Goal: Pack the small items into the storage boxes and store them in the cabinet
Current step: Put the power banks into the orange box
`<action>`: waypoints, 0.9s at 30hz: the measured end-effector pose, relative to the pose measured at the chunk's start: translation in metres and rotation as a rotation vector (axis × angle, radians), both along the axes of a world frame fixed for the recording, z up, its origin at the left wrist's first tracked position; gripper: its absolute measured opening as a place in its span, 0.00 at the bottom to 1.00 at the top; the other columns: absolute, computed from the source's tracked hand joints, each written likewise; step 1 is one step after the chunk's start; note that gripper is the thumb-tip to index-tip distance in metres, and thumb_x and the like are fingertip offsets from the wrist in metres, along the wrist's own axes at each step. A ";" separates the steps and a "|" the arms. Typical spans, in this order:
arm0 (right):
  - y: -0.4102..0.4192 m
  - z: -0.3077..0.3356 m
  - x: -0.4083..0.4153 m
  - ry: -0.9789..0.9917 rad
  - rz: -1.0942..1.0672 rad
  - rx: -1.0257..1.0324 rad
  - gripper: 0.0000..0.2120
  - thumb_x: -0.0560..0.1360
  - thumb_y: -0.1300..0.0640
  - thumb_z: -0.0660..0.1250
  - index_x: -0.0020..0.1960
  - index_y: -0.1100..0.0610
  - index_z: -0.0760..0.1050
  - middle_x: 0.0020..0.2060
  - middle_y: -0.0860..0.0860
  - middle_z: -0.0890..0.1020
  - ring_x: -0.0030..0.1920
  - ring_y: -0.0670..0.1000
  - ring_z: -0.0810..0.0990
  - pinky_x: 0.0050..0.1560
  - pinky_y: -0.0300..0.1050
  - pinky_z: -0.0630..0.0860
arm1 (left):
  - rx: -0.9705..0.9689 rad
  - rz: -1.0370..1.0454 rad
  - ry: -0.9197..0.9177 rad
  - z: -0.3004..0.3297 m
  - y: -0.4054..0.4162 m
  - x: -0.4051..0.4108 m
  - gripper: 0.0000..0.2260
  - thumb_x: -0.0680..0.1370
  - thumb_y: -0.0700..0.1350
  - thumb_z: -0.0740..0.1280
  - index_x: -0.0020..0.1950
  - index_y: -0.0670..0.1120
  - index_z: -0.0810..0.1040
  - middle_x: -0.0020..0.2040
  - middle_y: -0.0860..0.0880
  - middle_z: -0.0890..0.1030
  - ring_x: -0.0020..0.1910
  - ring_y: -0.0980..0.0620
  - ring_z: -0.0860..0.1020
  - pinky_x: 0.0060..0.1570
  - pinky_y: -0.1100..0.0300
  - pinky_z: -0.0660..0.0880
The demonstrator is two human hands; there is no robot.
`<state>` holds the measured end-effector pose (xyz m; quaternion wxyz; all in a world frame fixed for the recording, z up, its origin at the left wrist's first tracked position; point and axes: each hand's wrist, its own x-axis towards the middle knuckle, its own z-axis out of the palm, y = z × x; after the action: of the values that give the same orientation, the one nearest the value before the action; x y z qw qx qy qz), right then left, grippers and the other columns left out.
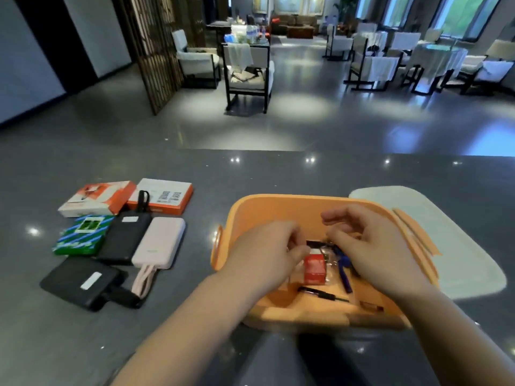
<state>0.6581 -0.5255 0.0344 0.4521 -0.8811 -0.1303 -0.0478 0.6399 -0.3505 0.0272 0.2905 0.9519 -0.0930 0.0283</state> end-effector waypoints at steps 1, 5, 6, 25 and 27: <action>0.014 0.003 -0.003 -0.012 0.042 0.010 0.10 0.75 0.58 0.67 0.51 0.44 0.78 0.43 0.37 0.81 0.47 0.33 0.77 0.42 0.22 0.70 | -0.106 0.086 -0.057 0.004 0.021 -0.008 0.04 0.74 0.53 0.66 0.45 0.54 0.77 0.42 0.57 0.79 0.43 0.57 0.76 0.44 0.56 0.74; 0.084 0.012 -0.019 0.000 0.220 0.045 0.11 0.75 0.56 0.68 0.48 0.39 0.77 0.45 0.31 0.79 0.48 0.32 0.76 0.40 0.22 0.70 | -0.302 0.392 -0.199 0.004 0.113 -0.047 0.03 0.74 0.47 0.68 0.46 0.53 0.78 0.40 0.58 0.80 0.40 0.60 0.76 0.41 0.61 0.73; 0.102 0.011 -0.025 -0.009 0.248 0.065 0.11 0.74 0.57 0.68 0.47 0.39 0.77 0.44 0.31 0.79 0.46 0.33 0.77 0.40 0.23 0.70 | -0.290 0.458 -0.188 -0.002 0.134 -0.057 0.04 0.73 0.46 0.68 0.46 0.53 0.78 0.40 0.58 0.79 0.39 0.60 0.76 0.41 0.61 0.73; 0.338 -0.111 -0.006 0.131 0.018 -0.424 0.49 0.66 0.33 0.70 0.75 0.54 0.50 0.75 0.53 0.55 0.73 0.56 0.54 0.71 0.52 0.60 | -0.010 0.606 -0.049 -0.110 0.288 -0.072 0.19 0.74 0.52 0.68 0.64 0.54 0.74 0.65 0.54 0.72 0.66 0.54 0.66 0.67 0.58 0.60; 0.336 -0.115 -0.002 0.150 0.013 -0.451 0.48 0.67 0.35 0.70 0.75 0.54 0.50 0.75 0.52 0.55 0.73 0.56 0.55 0.71 0.52 0.60 | -0.021 0.585 -0.062 -0.115 0.294 -0.072 0.19 0.73 0.52 0.69 0.64 0.54 0.74 0.65 0.54 0.72 0.66 0.54 0.66 0.67 0.57 0.60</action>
<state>0.6556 -0.1898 -0.0809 0.2527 -0.9599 -0.1096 0.0512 0.5681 -0.0566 -0.0876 0.2768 0.9340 0.1770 0.1406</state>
